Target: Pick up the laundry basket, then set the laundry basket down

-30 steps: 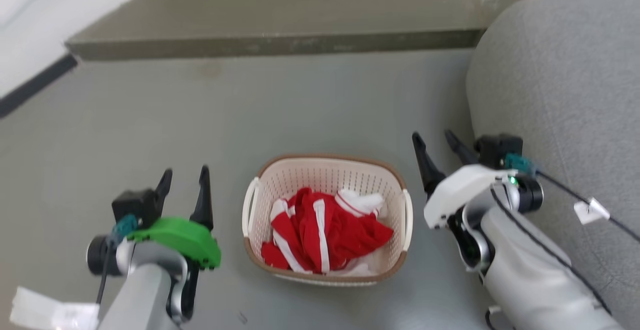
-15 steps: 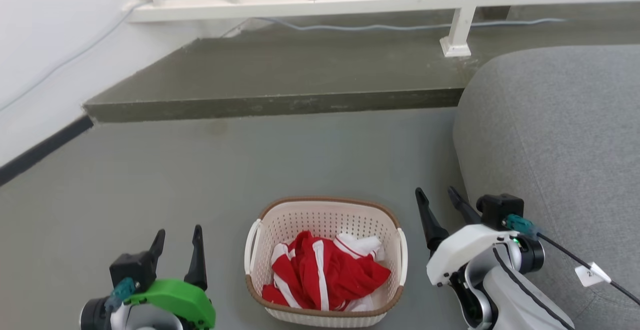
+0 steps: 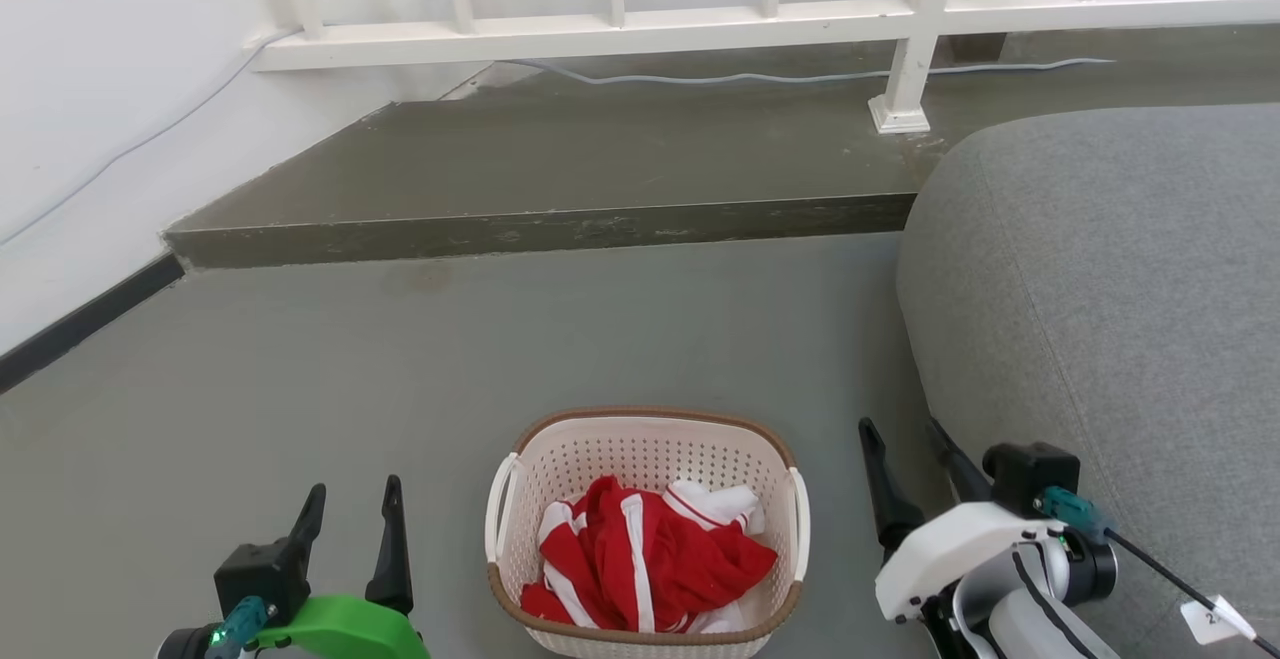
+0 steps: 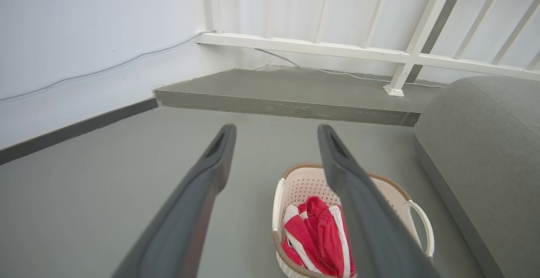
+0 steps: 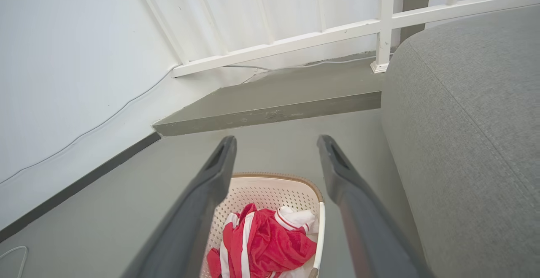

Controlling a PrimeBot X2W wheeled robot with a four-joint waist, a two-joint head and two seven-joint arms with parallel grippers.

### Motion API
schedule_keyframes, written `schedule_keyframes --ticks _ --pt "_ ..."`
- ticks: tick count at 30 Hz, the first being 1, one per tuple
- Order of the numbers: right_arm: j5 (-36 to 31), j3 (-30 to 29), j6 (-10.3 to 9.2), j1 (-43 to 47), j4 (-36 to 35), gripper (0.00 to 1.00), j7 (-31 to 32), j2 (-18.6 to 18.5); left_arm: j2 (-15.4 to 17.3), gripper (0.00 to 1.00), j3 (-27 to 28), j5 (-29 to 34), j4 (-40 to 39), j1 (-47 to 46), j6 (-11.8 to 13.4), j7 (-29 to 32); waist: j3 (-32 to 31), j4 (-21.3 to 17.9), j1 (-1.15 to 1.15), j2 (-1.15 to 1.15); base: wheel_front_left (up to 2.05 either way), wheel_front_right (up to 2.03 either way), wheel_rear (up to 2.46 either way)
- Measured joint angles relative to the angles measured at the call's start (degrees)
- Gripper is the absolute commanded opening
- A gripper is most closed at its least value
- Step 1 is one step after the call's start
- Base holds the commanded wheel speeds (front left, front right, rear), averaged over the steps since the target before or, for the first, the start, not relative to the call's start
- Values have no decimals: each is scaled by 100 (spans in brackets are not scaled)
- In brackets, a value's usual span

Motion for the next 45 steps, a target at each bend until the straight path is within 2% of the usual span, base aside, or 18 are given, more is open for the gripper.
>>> schedule_keyframes --ticks 15,41,42,45 --pt "-289 -221 -13 279 -488 100 -1 22 -3 100 96 253 -321 208 34 0 42 -63 0 0 0 0 0" --pt "-592 -420 -15 536 -847 100 -1 88 -32 100 224 347 -609 370 73 0 89 -23 0 0 0 0 0" --pt "-598 -424 -15 538 -855 0 -1 91 -33 0 236 348 -623 370 74 0 89 -18 0 0 0 0 0" --pt "-604 -403 -11 598 -712 0 4 115 -74 0 207 342 -449 393 74 12 90 -16 0 0 0 0 0"
